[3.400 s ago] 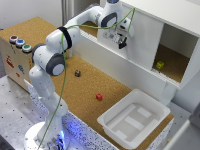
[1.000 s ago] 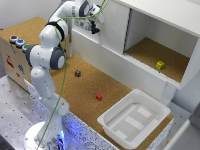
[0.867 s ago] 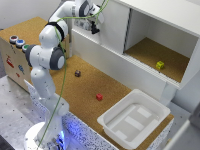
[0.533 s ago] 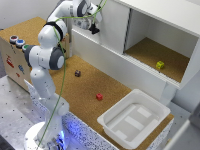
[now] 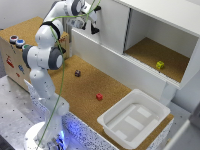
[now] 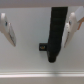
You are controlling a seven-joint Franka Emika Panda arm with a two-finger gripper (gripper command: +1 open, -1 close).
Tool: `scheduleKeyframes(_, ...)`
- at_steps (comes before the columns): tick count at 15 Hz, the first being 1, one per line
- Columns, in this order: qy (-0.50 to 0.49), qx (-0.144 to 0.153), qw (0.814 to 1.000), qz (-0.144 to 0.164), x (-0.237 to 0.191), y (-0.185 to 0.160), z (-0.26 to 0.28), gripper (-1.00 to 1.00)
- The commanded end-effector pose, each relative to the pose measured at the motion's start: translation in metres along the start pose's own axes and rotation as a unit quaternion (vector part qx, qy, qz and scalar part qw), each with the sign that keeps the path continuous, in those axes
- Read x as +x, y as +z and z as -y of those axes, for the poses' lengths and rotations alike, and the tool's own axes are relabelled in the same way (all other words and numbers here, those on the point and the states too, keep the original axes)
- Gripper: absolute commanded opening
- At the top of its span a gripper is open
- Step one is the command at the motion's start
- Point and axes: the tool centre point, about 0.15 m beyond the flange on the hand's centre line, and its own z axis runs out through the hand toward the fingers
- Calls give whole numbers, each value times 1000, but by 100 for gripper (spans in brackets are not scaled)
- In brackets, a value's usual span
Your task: Slide the door all the way to the left
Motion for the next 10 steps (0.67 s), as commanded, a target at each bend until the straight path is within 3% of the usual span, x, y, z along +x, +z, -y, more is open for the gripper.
scheduleKeyframes(1,13,-28,999,-33,-42,5,-15,100)
scheduleKeyframes(6,1,10,999,41,-91,49,-17,100)
scheduleKeyframes(10,-28,34,996,79,-139,83,-15,100)
